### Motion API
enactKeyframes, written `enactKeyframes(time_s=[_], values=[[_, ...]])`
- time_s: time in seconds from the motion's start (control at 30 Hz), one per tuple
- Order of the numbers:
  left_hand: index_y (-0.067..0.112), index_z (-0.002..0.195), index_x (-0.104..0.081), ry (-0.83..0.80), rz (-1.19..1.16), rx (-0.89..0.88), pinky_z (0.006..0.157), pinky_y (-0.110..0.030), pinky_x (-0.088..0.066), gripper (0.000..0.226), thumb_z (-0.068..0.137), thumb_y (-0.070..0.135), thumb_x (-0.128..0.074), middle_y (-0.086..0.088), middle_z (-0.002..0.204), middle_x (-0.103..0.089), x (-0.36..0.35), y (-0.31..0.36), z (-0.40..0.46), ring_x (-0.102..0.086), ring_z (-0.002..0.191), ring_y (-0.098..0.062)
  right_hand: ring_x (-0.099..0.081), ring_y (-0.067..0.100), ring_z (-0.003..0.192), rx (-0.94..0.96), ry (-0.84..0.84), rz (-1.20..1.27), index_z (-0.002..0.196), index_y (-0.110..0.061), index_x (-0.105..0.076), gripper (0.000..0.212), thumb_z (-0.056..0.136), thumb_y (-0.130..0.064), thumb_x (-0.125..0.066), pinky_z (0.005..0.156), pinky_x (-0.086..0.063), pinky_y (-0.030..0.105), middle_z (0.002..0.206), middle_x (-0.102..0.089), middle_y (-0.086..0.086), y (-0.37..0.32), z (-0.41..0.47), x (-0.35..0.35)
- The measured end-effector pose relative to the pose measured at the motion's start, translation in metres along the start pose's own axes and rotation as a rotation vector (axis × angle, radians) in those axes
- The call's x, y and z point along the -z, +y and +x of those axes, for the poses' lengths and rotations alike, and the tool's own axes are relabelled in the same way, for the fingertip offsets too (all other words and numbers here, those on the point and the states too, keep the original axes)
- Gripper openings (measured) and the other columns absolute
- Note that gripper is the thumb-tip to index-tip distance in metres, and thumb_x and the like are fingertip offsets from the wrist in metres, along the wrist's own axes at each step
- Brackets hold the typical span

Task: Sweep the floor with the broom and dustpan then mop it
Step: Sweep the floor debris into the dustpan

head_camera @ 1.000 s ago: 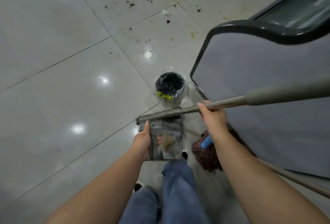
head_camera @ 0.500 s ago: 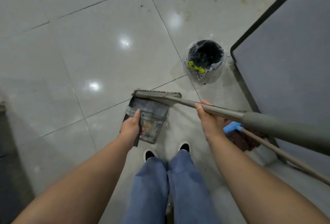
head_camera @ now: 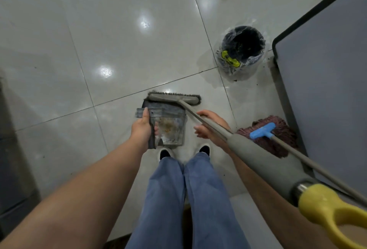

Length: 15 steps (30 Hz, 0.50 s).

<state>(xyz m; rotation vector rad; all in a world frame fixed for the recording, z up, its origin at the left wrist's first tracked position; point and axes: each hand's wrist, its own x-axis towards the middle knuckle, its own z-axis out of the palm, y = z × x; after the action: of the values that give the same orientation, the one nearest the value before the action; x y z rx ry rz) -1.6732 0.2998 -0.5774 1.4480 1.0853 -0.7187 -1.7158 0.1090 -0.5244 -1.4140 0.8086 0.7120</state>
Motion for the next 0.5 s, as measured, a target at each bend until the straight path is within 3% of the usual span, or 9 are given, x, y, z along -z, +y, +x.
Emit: enactKeyframes(time_s=[0.07, 0.2, 0.3, 0.4, 0.5], values=[[0.010, 0.068, -0.050, -0.009, -0.042, 0.005, 0.047, -0.025, -0.035, 0.048, 0.096, 0.048, -0.039, 0.001, 0.036, -0.047, 0.002, 0.001, -0.002, -0.040, 0.029, -0.011, -0.053, 0.015, 0.060, -0.224, -0.162, 0.210, 0.113, -0.014, -0.048, 0.017, 0.099, -0.009, -0.042, 0.047, -0.046, 0.017, 0.080, -0.056, 0.010, -0.012, -0.002, 0.000], [0.012, 0.069, -0.049, -0.012, -0.080, 0.027, 0.047, -0.023, -0.033, 0.047, 0.096, 0.049, -0.038, 0.004, 0.034, -0.047, 0.009, 0.000, -0.007, -0.040, 0.028, -0.008, -0.059, 0.022, 0.081, -0.240, -0.272, 0.107, 0.131, -0.027, -0.046, 0.050, 0.097, 0.009, -0.035, 0.055, -0.054, 0.027, 0.107, -0.057, 0.013, -0.003, -0.005, 0.009], [0.012, 0.068, -0.049, -0.025, -0.062, 0.025, 0.043, -0.020, -0.035, 0.049, 0.096, 0.050, -0.035, 0.005, 0.034, -0.047, 0.013, -0.002, -0.007, -0.040, 0.028, -0.007, -0.066, 0.024, 0.076, -0.331, -0.285, 0.103, 0.134, -0.025, -0.049, 0.063, 0.092, 0.019, -0.030, 0.053, -0.059, 0.028, 0.106, -0.060, 0.012, 0.004, -0.006, 0.012], [0.010, 0.066, -0.049, -0.032, -0.045, 0.017, 0.039, -0.019, -0.036, 0.051, 0.096, 0.050, -0.035, 0.005, 0.034, -0.047, 0.016, -0.002, -0.008, -0.039, 0.029, -0.008, -0.066, 0.032, 0.079, -0.473, -0.265, 0.201, 0.122, -0.015, -0.057, 0.063, 0.081, 0.015, -0.019, 0.060, -0.060, 0.038, 0.104, -0.054, 0.017, 0.008, -0.003, 0.014], [0.010, 0.065, -0.048, -0.038, 0.001, 0.009, 0.044, -0.024, -0.037, 0.051, 0.096, 0.049, -0.035, 0.003, 0.038, -0.047, 0.018, 0.001, -0.008, -0.039, 0.033, -0.010, -0.063, 0.034, 0.078, -0.539, -0.204, 0.247, 0.120, -0.008, -0.054, 0.040, 0.086, -0.005, -0.033, 0.057, -0.058, 0.038, 0.105, -0.048, 0.019, 0.010, -0.002, 0.007]])
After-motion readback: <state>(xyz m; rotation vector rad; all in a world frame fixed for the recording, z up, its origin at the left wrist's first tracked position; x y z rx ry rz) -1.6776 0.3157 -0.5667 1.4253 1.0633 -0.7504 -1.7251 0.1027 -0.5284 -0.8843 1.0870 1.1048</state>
